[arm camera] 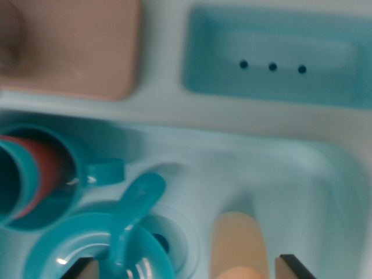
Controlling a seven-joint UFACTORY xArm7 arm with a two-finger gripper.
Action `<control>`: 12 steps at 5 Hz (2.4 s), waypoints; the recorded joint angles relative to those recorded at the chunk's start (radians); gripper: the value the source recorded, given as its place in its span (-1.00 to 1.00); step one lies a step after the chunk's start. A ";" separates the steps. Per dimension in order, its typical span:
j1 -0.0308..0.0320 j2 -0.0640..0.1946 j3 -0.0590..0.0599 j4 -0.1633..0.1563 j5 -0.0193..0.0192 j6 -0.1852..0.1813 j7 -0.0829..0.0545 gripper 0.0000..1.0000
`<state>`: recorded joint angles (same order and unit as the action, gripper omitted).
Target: Pick detergent from the sink
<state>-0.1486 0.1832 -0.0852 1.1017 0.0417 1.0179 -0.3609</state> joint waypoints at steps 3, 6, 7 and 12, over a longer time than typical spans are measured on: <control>-0.0143 0.017 -0.013 -0.055 0.0105 -0.066 -0.042 -1.00; -0.0196 0.023 -0.018 -0.076 0.0144 -0.091 -0.058 -1.00; -0.0235 0.027 -0.022 -0.091 0.0172 -0.109 -0.069 -1.00; -0.0262 0.031 -0.024 -0.101 0.0192 -0.121 -0.077 -1.00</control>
<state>-0.1747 0.2138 -0.1094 1.0004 0.0608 0.8970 -0.4381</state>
